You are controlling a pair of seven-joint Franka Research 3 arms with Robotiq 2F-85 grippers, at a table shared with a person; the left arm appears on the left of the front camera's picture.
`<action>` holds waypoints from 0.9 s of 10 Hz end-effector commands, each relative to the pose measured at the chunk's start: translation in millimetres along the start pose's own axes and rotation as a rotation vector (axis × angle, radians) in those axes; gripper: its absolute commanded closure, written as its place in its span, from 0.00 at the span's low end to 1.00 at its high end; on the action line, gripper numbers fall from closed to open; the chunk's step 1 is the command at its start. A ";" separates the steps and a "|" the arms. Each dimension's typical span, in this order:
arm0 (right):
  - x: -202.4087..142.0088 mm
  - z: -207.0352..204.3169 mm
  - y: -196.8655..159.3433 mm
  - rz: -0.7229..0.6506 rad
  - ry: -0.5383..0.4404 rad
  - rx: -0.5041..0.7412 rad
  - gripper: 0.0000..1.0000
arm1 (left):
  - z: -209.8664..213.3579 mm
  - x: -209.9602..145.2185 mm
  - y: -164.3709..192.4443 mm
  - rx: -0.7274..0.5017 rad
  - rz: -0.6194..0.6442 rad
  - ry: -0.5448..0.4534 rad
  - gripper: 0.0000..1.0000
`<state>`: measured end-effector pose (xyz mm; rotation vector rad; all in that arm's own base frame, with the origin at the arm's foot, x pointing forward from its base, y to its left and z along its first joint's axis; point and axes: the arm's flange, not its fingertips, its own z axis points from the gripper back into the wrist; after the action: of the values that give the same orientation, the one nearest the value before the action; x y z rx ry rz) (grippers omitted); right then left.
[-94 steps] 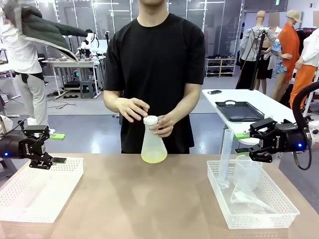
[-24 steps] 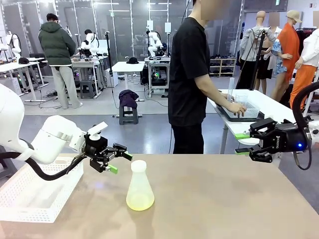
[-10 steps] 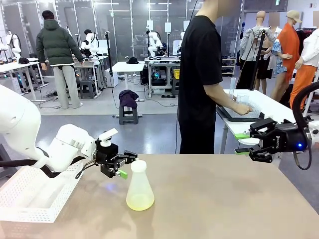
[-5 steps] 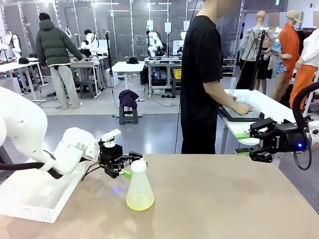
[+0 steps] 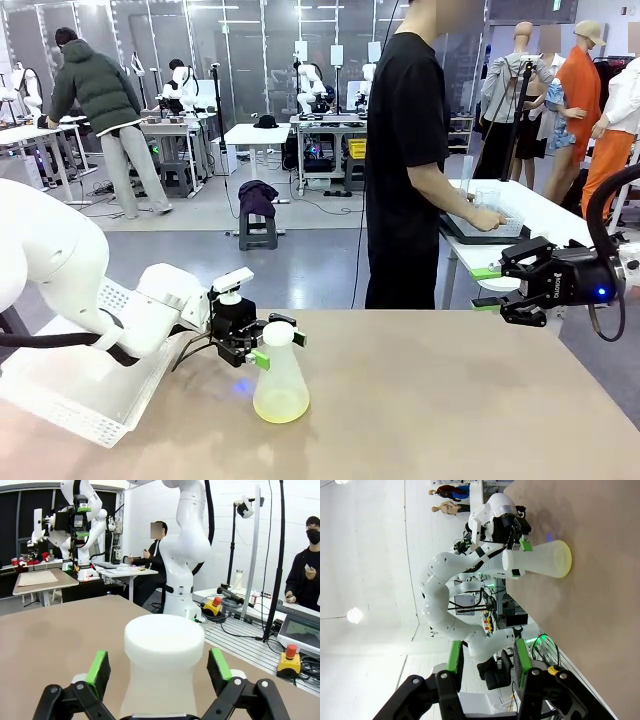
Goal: Prepare the solutions needed for the experiment.
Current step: When the human places the Big flask in the center of the table, pick up the Big flask and place it in the left Organizing basket.
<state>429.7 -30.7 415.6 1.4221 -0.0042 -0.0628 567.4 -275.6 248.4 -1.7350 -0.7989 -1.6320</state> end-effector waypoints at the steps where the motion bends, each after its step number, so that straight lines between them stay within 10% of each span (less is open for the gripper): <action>1: -0.8 0.1 0.1 0.000 0.005 0.005 0.48 | 1.6 -0.2 1.9 -0.028 0.011 -0.028 0.00; 7: -0.8 0.1 0.1 0.000 0.005 0.005 0.48 | -6.2 -2.4 4.1 -0.072 0.031 -0.045 0.00; 9: -0.8 0.1 0.1 0.000 0.005 0.005 0.48 | -5.7 -1.3 4.4 -0.066 0.032 -0.033 0.16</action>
<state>429.7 -30.7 415.6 1.4221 -0.0041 -0.0628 560.0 -281.9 249.4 -1.8095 -0.7660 -1.6250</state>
